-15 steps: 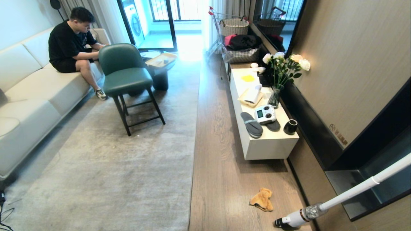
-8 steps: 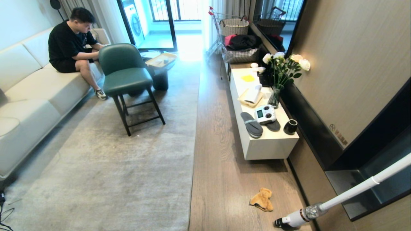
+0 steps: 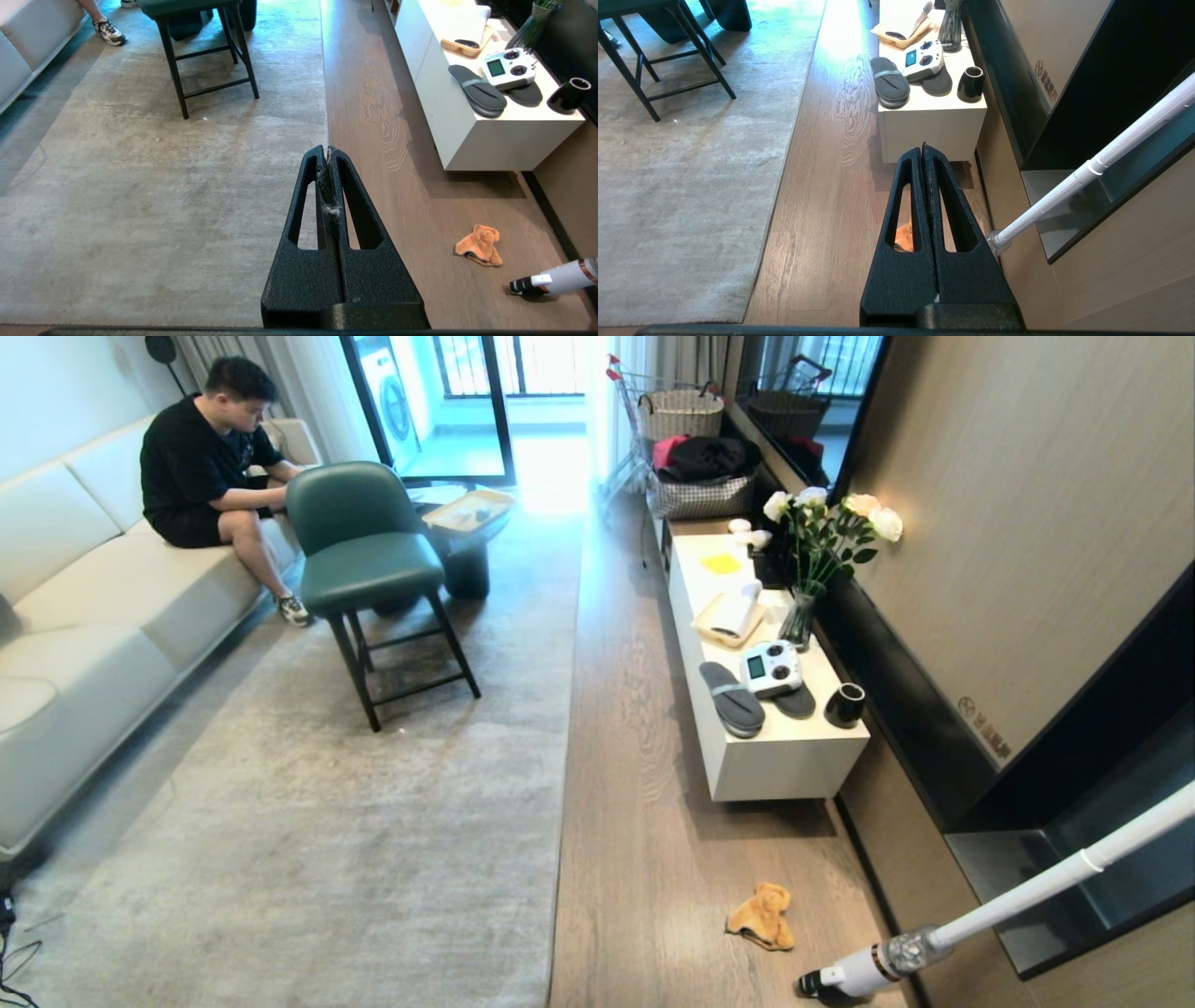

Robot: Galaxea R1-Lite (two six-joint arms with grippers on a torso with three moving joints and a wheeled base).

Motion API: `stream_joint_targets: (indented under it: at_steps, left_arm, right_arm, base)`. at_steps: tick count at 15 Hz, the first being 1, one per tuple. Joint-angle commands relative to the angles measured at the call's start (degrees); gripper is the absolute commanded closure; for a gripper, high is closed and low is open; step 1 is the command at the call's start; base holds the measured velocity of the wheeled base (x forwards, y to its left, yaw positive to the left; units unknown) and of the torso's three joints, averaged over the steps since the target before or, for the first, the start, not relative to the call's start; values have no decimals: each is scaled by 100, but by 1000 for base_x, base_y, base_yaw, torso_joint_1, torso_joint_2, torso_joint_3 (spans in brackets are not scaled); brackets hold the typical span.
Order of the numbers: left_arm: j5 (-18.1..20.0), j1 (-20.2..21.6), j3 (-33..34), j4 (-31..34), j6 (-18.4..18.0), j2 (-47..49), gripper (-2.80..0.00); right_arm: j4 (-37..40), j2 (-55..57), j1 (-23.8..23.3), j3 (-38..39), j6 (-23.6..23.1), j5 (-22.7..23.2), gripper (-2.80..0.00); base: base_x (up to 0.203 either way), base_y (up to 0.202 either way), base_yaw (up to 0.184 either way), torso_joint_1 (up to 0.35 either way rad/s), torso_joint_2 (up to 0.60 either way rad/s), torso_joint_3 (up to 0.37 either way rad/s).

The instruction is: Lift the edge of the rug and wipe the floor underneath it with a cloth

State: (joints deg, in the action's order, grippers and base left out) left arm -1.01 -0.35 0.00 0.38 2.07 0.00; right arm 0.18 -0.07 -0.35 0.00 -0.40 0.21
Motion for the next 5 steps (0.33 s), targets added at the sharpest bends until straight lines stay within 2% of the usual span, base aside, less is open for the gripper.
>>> stream_joint_targets:
  at_steps: [1, 5]
  left_arm:
    - [-4, 0, 0, 0, 4, 0, 0]
    - [-4, 0, 0, -3, 4, 0, 0]
  right_arm:
    - [-1, 7, 0, 0, -4, 3, 0]
    - [-1, 7, 0, 0, -4, 6, 0]
  base:
    - [0, 0, 0, 0, 0, 0]
    - [0, 0, 0, 0, 0, 0]
